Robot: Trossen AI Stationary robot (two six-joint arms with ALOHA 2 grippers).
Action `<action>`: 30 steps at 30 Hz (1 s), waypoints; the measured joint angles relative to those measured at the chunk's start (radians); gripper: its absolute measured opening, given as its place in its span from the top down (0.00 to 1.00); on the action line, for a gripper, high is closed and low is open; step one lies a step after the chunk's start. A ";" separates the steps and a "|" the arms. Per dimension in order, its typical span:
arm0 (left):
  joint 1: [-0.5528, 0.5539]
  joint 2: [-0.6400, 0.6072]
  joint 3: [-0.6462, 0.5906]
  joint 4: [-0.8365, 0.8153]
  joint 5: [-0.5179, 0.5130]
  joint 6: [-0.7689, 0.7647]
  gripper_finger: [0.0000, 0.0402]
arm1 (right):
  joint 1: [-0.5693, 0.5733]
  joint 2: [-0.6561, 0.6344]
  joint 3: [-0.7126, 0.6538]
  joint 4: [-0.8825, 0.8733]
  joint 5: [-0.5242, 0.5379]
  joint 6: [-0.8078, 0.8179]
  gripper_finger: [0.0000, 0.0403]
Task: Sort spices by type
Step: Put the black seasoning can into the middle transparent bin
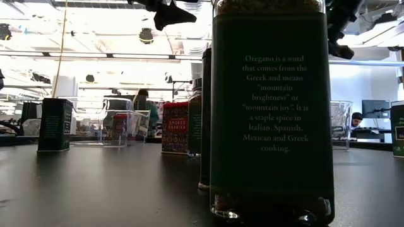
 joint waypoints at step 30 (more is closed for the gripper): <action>-0.004 0.001 0.000 -0.075 -0.034 -0.066 0.06 | 0.451 0.000 -0.062 -0.014 0.189 0.394 0.92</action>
